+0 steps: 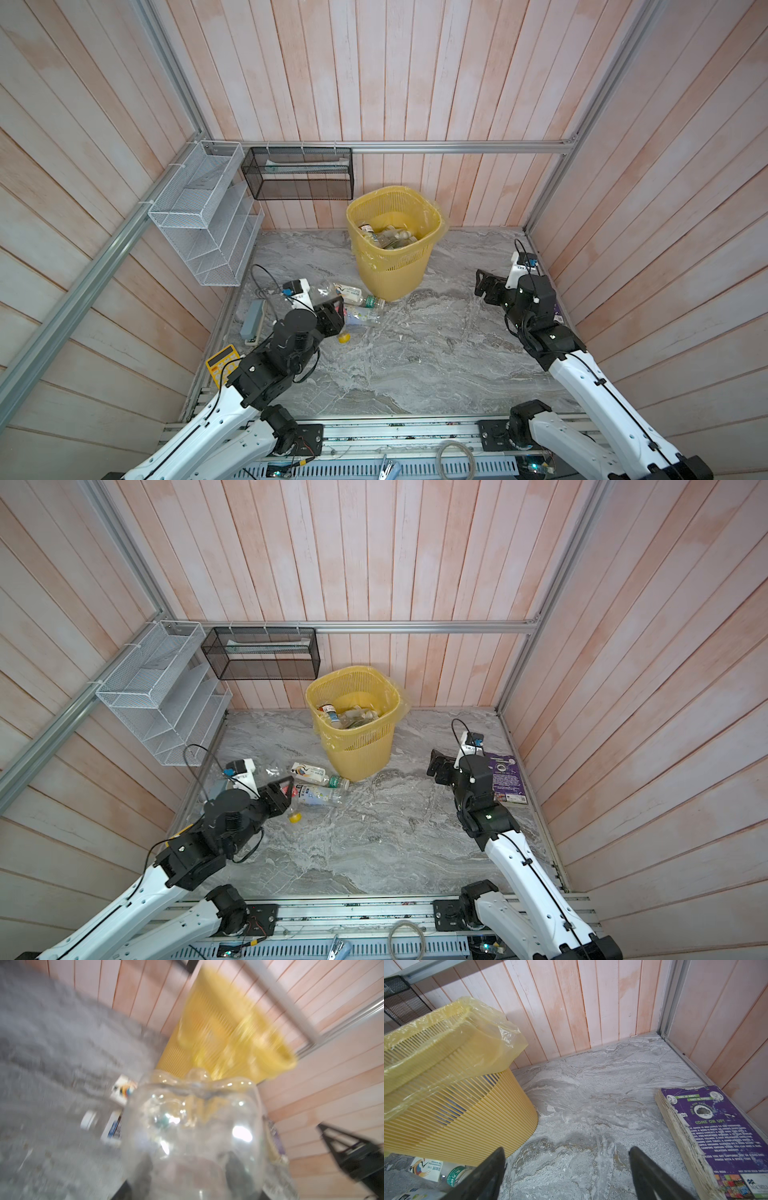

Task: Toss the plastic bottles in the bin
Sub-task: 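Close the left gripper on the clear bottle and lift it, then swing the clear bottle over the bin and open the left gripper, then draw the left arm back and lower it to the oolong tea bottle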

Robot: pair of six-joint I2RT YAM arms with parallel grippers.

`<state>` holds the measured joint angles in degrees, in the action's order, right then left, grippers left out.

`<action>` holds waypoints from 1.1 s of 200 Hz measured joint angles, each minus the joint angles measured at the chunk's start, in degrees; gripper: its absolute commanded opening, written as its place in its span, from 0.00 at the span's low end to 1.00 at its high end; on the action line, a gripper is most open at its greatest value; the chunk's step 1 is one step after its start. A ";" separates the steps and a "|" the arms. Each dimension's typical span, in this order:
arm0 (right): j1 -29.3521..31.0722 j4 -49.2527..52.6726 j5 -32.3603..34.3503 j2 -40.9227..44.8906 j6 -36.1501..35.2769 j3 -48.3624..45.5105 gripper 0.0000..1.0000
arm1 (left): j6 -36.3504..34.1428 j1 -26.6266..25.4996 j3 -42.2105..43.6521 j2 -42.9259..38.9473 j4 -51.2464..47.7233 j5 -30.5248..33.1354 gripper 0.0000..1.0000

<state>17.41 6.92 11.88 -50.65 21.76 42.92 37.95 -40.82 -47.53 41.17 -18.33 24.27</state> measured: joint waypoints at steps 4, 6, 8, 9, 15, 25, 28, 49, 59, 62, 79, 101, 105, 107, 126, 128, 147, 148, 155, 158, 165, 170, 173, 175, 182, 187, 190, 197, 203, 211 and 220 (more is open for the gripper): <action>0.00 0.00 0.13 0.22 0.09 0.00 0.93 | -1.97 0.00 -1.81 0.76 2.21 0.92 0.47; 0.00 0.00 0.17 0.31 0.15 0.02 0.93 | -2.67 0.00 -2.45 1.01 3.13 1.16 0.47; 0.00 0.02 0.24 0.39 0.17 0.00 0.93 | -3.67 0.00 -3.34 1.40 4.39 1.60 0.47; 0.00 0.02 0.28 0.44 0.17 0.00 0.93 | -4.04 0.00 -3.65 1.60 4.92 1.68 0.47; 0.00 0.07 0.46 0.74 0.24 0.00 0.93 | -6.99 0.00 -6.12 3.13 8.68 2.69 0.47; 0.00 0.11 0.87 1.40 0.39 0.00 0.93 | -11.65 0.09 -9.79 6.21 14.53 3.34 0.48; 0.00 0.17 0.98 1.57 0.50 0.00 0.93 | -13.11 0.13 -11.04 7.34 16.50 3.41 0.48; 0.00 0.39 1.81 3.06 0.63 0.00 0.93 | -20.06 1.18 -19.91 16.79 24.74 1.77 0.49; 0.00 0.46 2.03 3.69 0.68 0.00 0.93 | -21.86 2.32 -24.68 22.40 26.99 -0.42 0.50; 0.00 0.48 2.08 3.85 0.72 0.00 0.93 | -22.25 2.60 -25.90 23.71 27.58 -1.07 0.51; 0.00 0.79 2.38 4.63 0.76 0.00 0.93 | -22.43 5.01 -33.66 33.62 28.09 -6.34 0.58; 0.00 1.29 2.54 5.40 0.74 0.02 0.93 | -20.98 7.56 -46.82 47.30 22.40 -13.16 0.72; 0.00 1.46 2.60 5.55 0.72 0.02 0.93 | -20.92 7.87 -49.46 49.92 20.81 -14.36 0.77; 0.00 1.57 2.64 5.60 0.72 0.04 0.93 | -20.55 8.00 -50.75 51.10 20.20 -14.88 0.80; 0.00 2.62 2.97 6.43 0.57 0.15 0.93 | -19.41 8.41 -58.27 59.30 13.90 -18.95 0.99; 0.00 2.75 3.04 6.51 0.57 0.17 0.93 | -19.12 8.39 -58.62 59.82 13.38 -19.34 1.00; -0.11 3.76 3.41 7.72 0.55 0.20 0.93 | -18.38 8.22 -59.01 61.51 9.14 -21.42 1.00; -0.11 3.78 3.43 7.76 0.55 0.20 0.93 | -18.36 8.22 -58.99 61.51 9.03 -21.51 1.00; -0.11 3.87 3.56 8.15 0.55 0.20 0.93 | -18.27 8.11 -58.62 61.18 8.48 -21.68 1.00; -0.11 3.91 3.61 8.31 0.55 0.20 0.93 | -18.25 8.07 -58.42 60.87 8.44 -21.73 1.00; -0.17 3.96 3.72 8.61 0.55 0.20 0.93 | -18.27 7.98 -57.88 59.95 8.39 -21.81 1.00; -0.22 3.98 3.72 8.76 0.57 0.20 0.93 | -18.29 7.85 -57.31 58.95 8.48 -21.77 1.00; -0.22 4.02 3.74 8.83 0.57 0.20 0.93 | -18.29 7.80 -56.96 58.38 8.46 -21.75 1.00; -0.22 4.02 3.74 8.85 0.57 0.20 0.93 | -18.32 7.80 -56.68 57.83 8.48 -21.66 1.00; -0.22 4.09 3.74 8.87 0.57 0.20 0.93 | -18.43 7.74 -55.58 56.08 8.63 -21.46 1.00; -0.22 4.09 3.72 8.85 0.59 0.20 0.93 | -18.49 7.69 -54.60 54.47 8.79 -21.18 1.00; -0.22 4.11 3.72 8.83 0.59 0.17 0.93 | -18.56 7.69 -54.12 53.55 8.81 -21.00 1.00; -0.22 4.22 3.72 8.74 0.61 0.17 0.93 | -18.78 7.67 -52.94 51.43 9.14 -20.55 1.00; -0.22 4.24 3.72 8.63 0.61 0.17 0.93 | -18.95 7.67 -51.74 49.44 9.49 -19.96 1.00; -0.26 4.26 3.72 8.44 0.63 0.17 0.93 | -19.23 7.67 -50.01 47.01 10.27 -19.19 1.00; -0.26 4.26 3.72 8.15 0.66 0.17 0.93 | -19.58 7.69 -47.63 44.22 11.10 -17.99 1.00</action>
<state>17.15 11.18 15.59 -42.50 22.41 43.09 18.37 -33.12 -95.15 85.38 -7.22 6.28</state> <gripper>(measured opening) 0.933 0.998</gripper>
